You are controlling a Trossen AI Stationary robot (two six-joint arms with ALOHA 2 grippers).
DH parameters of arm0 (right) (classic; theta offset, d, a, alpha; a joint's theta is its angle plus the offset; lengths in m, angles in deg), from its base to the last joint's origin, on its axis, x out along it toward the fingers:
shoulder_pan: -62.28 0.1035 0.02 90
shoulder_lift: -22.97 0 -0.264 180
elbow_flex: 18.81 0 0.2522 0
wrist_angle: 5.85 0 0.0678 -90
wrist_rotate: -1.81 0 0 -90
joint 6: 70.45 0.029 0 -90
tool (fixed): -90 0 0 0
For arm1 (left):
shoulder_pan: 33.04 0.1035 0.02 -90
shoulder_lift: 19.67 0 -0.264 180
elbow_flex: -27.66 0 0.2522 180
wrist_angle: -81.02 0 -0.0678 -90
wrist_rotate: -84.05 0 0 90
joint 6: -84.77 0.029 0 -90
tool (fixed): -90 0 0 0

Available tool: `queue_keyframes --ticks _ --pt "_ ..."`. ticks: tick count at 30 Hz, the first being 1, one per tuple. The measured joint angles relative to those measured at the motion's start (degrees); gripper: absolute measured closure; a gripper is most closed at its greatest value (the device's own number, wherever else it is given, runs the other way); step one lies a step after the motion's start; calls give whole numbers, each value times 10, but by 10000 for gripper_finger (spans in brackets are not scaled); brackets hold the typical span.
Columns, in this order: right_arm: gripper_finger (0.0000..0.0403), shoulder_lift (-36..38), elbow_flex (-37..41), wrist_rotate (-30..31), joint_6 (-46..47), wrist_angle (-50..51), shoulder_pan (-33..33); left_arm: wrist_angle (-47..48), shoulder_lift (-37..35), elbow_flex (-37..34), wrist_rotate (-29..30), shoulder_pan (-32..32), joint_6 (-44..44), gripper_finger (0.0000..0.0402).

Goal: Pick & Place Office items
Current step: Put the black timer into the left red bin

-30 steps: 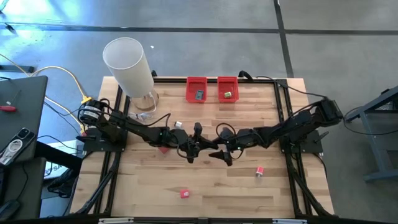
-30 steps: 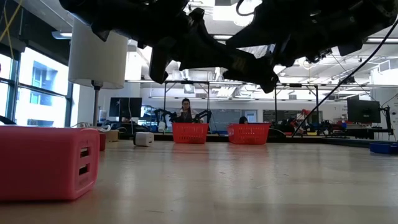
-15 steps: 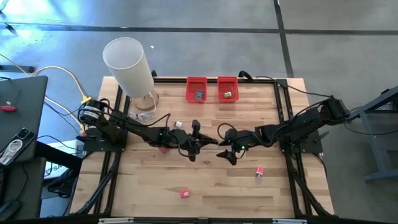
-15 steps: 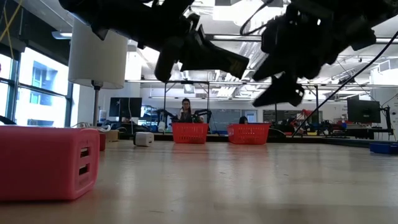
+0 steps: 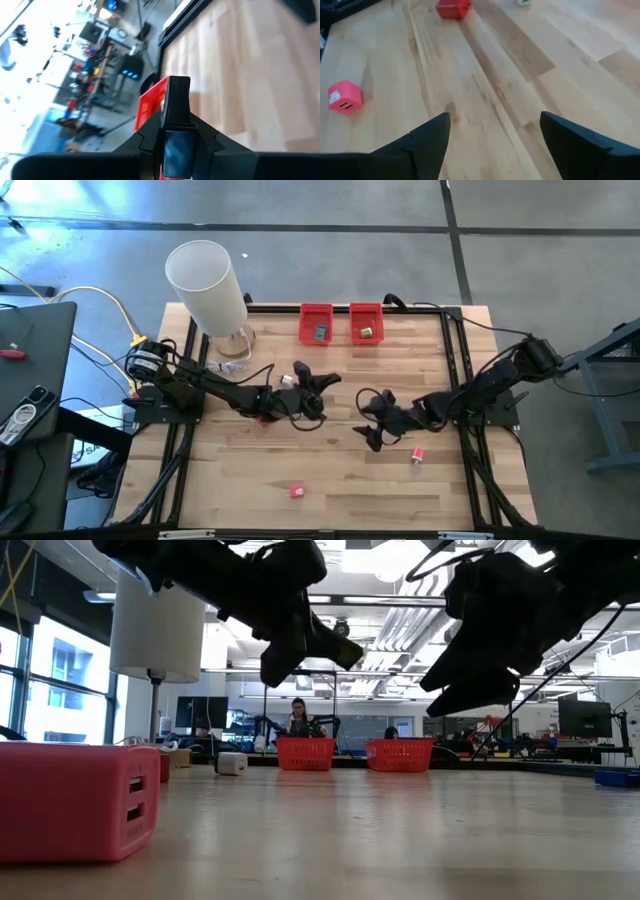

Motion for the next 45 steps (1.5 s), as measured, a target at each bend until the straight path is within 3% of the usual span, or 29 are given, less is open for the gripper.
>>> queue_keyframes --ticks 5,12,20,30,36,41,45 --pt "105 0 0 17 -23 -1 7 0 0 0 39 24 27 347" --pt "105 0 0 17 -25 -2 9 14 0 1 33 87 19 347" --pt "105 -7 0 17 -25 -6 9 100 0 1 -42 163 -98 348" --pt "105 -61 0 28 -29 -35 7 153 0 37 -3 196 -130 348" --pt "105 -65 0 32 -30 -41 7 272 0 105 -49 216 -185 348" --pt "105 -65 0 27 -31 -43 8 281 0 129 -52 253 -224 348" --pt "105 -65 0 27 -31 -43 8 287 0 130 -110 285 -267 348"
